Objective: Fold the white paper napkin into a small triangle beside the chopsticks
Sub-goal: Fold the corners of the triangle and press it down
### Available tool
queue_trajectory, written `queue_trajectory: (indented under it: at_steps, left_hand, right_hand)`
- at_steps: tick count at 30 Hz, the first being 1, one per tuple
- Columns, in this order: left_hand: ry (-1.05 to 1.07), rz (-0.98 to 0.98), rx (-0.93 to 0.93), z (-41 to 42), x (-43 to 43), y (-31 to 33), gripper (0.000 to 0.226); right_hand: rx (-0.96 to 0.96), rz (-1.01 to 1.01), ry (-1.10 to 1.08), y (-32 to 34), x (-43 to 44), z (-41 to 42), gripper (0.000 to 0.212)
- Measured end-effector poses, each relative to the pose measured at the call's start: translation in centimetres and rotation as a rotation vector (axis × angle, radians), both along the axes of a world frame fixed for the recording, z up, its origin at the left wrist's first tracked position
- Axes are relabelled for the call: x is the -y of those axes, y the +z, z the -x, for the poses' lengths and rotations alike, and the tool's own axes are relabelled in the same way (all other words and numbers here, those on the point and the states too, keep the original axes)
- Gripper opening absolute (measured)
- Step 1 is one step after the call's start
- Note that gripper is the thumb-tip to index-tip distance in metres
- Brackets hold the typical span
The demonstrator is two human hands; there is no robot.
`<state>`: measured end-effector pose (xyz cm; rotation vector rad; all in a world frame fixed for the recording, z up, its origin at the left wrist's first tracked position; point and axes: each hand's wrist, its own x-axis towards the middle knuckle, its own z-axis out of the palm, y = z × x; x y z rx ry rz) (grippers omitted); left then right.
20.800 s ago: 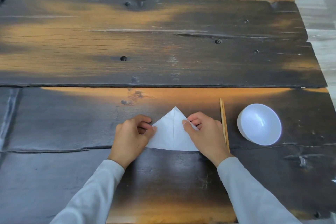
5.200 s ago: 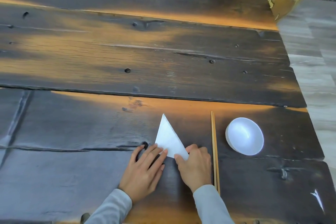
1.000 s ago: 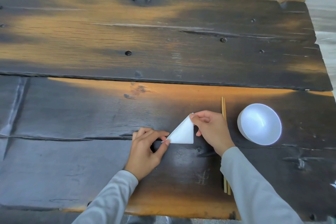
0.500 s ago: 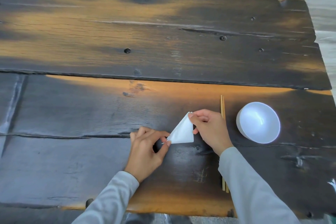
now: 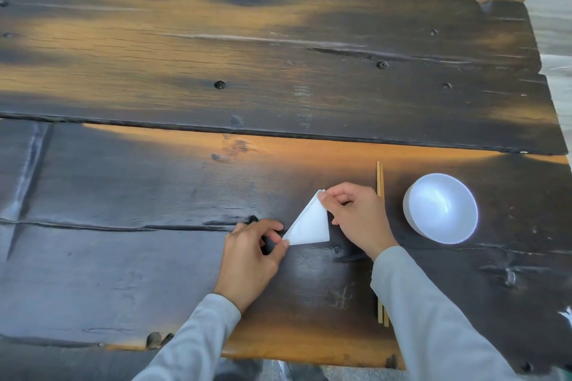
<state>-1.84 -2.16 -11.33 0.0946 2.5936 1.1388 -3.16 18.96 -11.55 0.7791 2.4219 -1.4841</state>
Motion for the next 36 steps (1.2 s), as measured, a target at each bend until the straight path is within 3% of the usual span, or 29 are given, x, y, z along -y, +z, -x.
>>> queue_trajectory:
  at_steps: [12, 36]
  left_hand:
    - [-0.001, 0.016, 0.034, 0.25, 0.02, 0.34, 0.021]
    - [-0.066, 0.099, 0.025, 0.61, 0.2, 0.84, 0.017]
  right_hand:
    - [0.003, -0.095, 0.038, 0.04, 0.21, 0.67, 0.018]
    - [0.035, -0.039, 0.013, 0.07, 0.13, 0.96, 0.015]
